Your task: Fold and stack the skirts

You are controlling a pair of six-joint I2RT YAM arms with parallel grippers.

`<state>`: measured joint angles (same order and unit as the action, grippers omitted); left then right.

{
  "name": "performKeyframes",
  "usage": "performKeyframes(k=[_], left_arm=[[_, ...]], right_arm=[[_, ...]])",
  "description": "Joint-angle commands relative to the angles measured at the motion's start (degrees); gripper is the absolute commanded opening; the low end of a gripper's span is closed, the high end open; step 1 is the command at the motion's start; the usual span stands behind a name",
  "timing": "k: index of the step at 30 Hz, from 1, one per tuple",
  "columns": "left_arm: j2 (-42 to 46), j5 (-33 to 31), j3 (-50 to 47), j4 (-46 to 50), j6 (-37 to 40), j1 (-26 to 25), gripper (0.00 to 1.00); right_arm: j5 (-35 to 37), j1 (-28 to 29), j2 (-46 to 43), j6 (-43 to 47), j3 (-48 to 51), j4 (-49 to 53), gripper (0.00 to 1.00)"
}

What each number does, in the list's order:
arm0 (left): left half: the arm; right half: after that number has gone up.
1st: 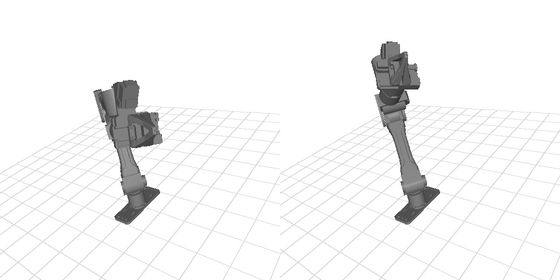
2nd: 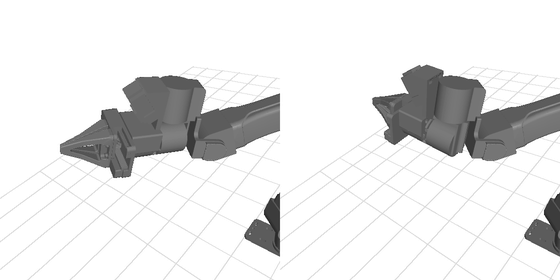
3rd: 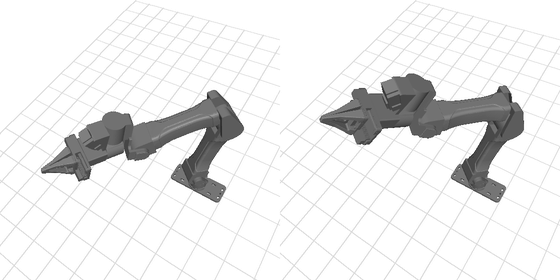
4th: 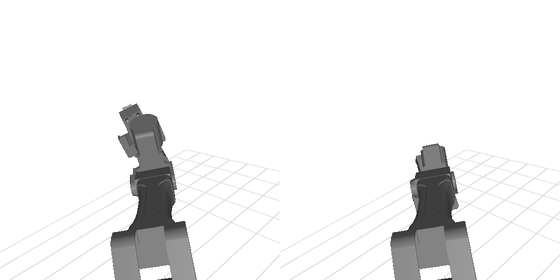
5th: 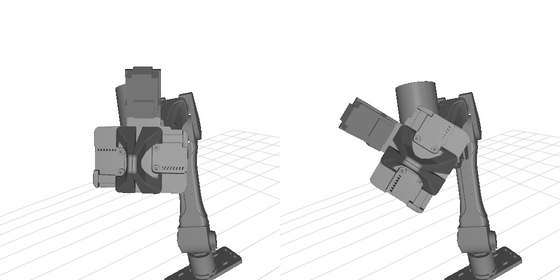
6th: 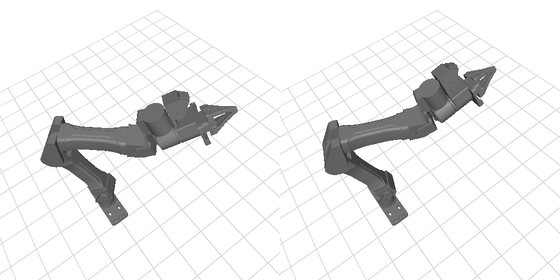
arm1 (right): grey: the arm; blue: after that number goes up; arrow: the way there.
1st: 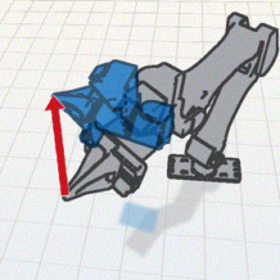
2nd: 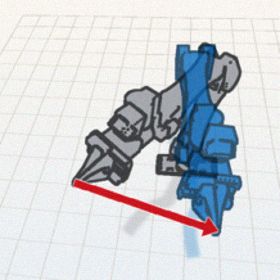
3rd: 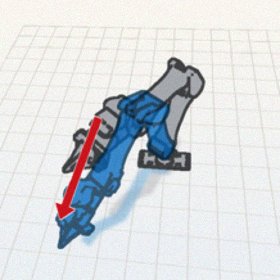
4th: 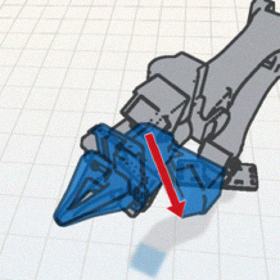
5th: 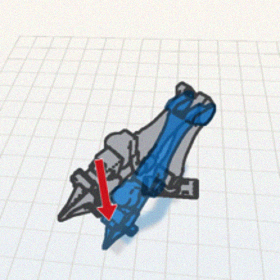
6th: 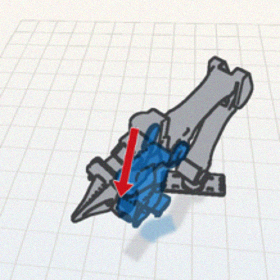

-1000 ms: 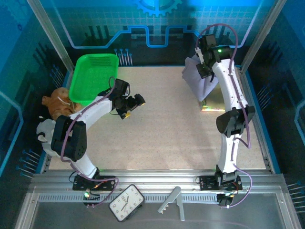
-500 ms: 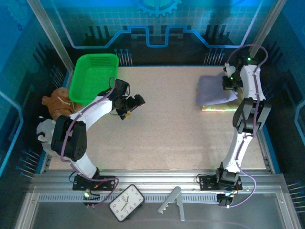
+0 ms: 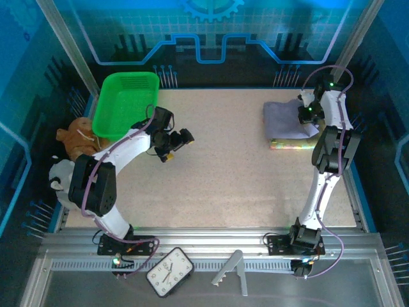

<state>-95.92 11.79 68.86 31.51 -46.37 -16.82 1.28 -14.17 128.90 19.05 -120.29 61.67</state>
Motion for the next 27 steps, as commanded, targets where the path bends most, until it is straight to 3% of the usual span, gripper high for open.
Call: performKeyframes(k=[1, 12, 16, 21, 27], left_arm=[[0.2, 0.0, 0.9, 2.4, 1.6, 0.0, 0.99], [1.5, -1.2, 0.0, 2.8, 2.0, 0.0, 0.99], [1.5, -1.3, -0.2, 2.8, 1.8, 0.0, 0.99], [1.3, -1.2, 0.2, 2.9, 2.0, 0.1, 0.99], [1.4, -1.2, 1.0, 3.4, 2.6, 0.1, 0.99]], right_arm=[[4.9, 0.1, 1.6, 2.0, -1.3, -2.6, 0.0], [15.3, 1.2, 4.1, 1.7, 2.0, -6.2, 0.0], [11.6, 1.4, 3.0, 1.1, 2.6, -5.7, 0.0], [16.7, 1.1, 2.0, 0.2, 1.8, -4.2, 0.0], [14.9, 0.5, -0.9, -0.5, 3.2, -4.4, 0.0]])
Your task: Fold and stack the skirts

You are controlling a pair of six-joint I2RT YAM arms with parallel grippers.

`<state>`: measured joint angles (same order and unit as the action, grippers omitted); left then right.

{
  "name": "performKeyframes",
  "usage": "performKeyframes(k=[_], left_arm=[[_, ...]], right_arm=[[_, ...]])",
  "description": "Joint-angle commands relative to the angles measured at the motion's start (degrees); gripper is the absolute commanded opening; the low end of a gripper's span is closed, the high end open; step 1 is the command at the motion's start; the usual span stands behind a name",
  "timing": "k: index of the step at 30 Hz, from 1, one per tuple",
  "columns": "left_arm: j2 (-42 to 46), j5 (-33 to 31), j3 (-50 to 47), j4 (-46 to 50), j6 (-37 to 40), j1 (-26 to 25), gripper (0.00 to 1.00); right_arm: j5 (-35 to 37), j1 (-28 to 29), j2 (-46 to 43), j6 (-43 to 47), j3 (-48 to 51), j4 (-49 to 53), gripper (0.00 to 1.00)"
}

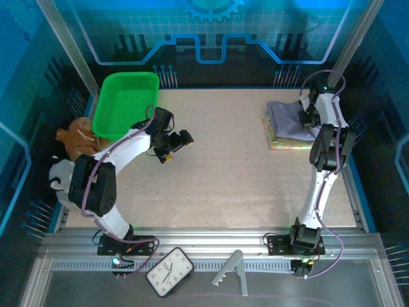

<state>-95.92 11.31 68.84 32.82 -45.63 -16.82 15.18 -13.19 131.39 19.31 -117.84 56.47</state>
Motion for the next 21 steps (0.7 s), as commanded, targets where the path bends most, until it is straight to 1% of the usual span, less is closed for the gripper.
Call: performKeyframes(k=[1, 5, 6, 10, 12, 13, 15, 17, 18, 19, 20, 21], left_arm=[[1.8, -1.0, 0.7, 1.8, 1.7, 0.1, 0.99], [3.0, -1.4, -0.6, 1.1, 1.6, 0.1, 0.99], [3.0, -1.5, -0.8, 1.2, 1.7, 0.1, 0.99], [2.8, -1.7, -1.0, 1.3, 2.2, 0.3, 0.99], [2.5, -1.4, -0.9, 1.0, 2.3, 0.5, 0.99], [2.3, -1.2, -0.8, 0.9, 2.2, 0.5, 0.99], [2.1, -0.7, -0.4, 0.8, 2.4, 0.6, 0.99], [1.9, -0.5, 0.0, 1.0, 2.6, 0.6, 0.99], [2.0, -0.5, 0.1, 1.1, 2.7, 0.6, 0.99], [2.2, -0.6, 0.0, 1.1, 2.9, 0.6, 0.99], [2.4, -0.9, -0.2, 1.1, 2.9, 0.6, 0.99], [2.6, -1.1, -0.4, 1.0, 2.7, 0.7, 0.99]], right_arm=[[-0.1, -0.5, -3.4, -0.6, 0.6, 1.1, 0.01], [-8.7, -0.4, -5.2, -1.1, 0.3, 1.7, 0.09], [-8.9, -0.3, -5.6, -1.4, 0.0, 1.8, 0.1], [-1.2, 0.5, -6.9, -0.9, -2.9, 3.5, 0.12], [1.7, 0.8, -7.7, -0.7, -3.4, 4.0, 0.16], [3.2, 1.0, -8.0, -0.6, -3.7, 4.4, 0.2], [9.0, 1.3, -8.0, -0.6, -4.5, 4.7, 0.3], [15.0, 1.4, -7.9, -0.9, -5.4, 4.2, 0.47], [16.7, 1.4, -8.2, -1.2, -5.3, 3.5, 0.56], [17.6, 1.4, -8.8, -1.8, -5.1, 3.0, 0.73], [16.6, 1.3, -9.5, -2.6, -5.0, 2.9, 0.96], [14.8, 1.2, -10.2, -3.4, -5.0, 2.9, 1.0]])
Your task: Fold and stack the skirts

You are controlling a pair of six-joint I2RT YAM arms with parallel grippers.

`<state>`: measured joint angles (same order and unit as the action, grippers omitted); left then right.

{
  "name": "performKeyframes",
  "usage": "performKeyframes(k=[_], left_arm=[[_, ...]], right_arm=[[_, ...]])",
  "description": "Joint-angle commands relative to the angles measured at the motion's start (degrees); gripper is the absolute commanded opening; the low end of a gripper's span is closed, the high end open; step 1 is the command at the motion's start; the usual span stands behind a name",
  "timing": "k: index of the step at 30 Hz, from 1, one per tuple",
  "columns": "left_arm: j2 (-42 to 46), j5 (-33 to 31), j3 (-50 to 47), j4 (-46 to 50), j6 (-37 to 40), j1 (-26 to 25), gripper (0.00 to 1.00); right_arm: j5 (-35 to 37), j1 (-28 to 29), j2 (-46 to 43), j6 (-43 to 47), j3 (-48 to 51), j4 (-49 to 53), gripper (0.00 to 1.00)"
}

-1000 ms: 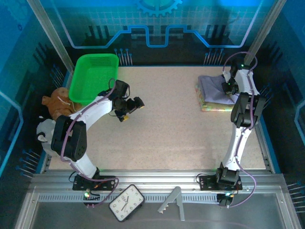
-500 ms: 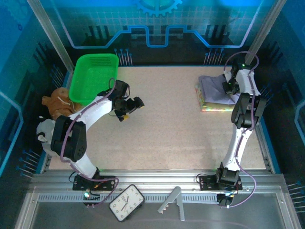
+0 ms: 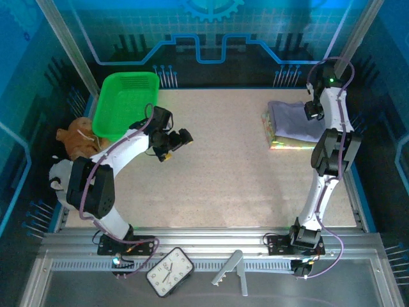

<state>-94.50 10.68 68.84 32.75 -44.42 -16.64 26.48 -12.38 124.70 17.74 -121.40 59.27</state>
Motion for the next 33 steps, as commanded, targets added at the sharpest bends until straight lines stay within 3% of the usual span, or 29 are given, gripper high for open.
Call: performKeyframes(k=[1, 3, 7, 10, 16, 20, 25, 33], left_arm=[[1.3, -0.5, -0.8, 0.9, 1.4, 0.6, 0.99], [1.4, -0.5, -1.4, 0.4, 1.1, 0.8, 0.99], [0.6, 0.0, -2.0, -0.4, 0.7, 1.2, 0.99], [0.1, 0.5, -2.0, -0.8, 0.6, 1.3, 0.99], [-0.3, 0.7, -1.6, -0.8, 1.0, 1.4, 0.99], [-0.2, 0.6, -2.0, -0.9, 0.9, 1.6, 0.99], [1.4, -0.3, -2.2, 0.2, 1.5, 2.1, 0.99], [3.8, -2.2, -1.7, 2.2, 2.6, 3.6, 0.99]], right_arm=[[0.8, 0.1, -4.4, -3.2, -1.3, 0.0, 1.0], [-5.9, -0.6, -5.8, -6.6, -1.3, 0.8, 1.0], [-29.9, -2.5, -5.6, -10.4, -0.8, 6.1, 1.0], [-34.8, -2.3, -3.1, -13.0, 0.3, 8.4, 0.99], [-33.5, -2.1, 0.1, -10.8, 3.6, 7.7, 0.99], [-24.6, -2.2, 2.3, -5.1, 8.0, 6.1, 0.99], [-19.1, -3.1, 2.6, 0.9, 13.5, 1.5, 0.99], [-23.2, -3.6, 6.1, 1.9, 11.5, -0.5, 0.98]])
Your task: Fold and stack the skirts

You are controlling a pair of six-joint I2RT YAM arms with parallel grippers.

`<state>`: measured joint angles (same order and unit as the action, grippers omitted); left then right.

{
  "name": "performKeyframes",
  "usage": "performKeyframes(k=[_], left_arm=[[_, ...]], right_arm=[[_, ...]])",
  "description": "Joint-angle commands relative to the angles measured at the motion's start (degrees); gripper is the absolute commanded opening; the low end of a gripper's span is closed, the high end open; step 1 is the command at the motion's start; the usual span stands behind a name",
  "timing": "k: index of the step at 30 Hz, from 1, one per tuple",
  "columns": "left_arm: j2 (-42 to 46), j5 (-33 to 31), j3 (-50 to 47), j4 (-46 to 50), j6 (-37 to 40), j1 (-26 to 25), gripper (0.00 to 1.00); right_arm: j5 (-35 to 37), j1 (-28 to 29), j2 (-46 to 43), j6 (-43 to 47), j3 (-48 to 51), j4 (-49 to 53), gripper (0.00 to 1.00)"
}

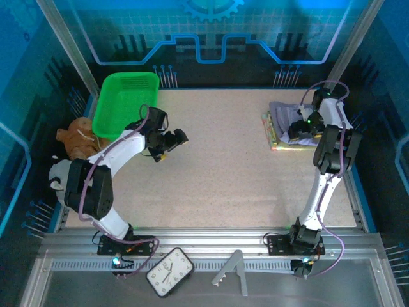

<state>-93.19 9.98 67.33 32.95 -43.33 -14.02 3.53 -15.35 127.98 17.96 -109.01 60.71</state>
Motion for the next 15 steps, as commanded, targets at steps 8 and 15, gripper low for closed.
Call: performKeyframes(k=[8, 15], left_arm=[[4.3, -1.6, -0.6, 2.6, 2.1, 2.9, 0.99], [7.1, -0.9, -0.4, 3.0, 3.3, 5.9, 0.99]], right_arm=[[-1.1, 1.9, 5.0, -0.6, -4.0, -0.5, 0.98], [-3.6, 2.7, 3.5, -4.7, -8.0, 3.1, 0.98]])
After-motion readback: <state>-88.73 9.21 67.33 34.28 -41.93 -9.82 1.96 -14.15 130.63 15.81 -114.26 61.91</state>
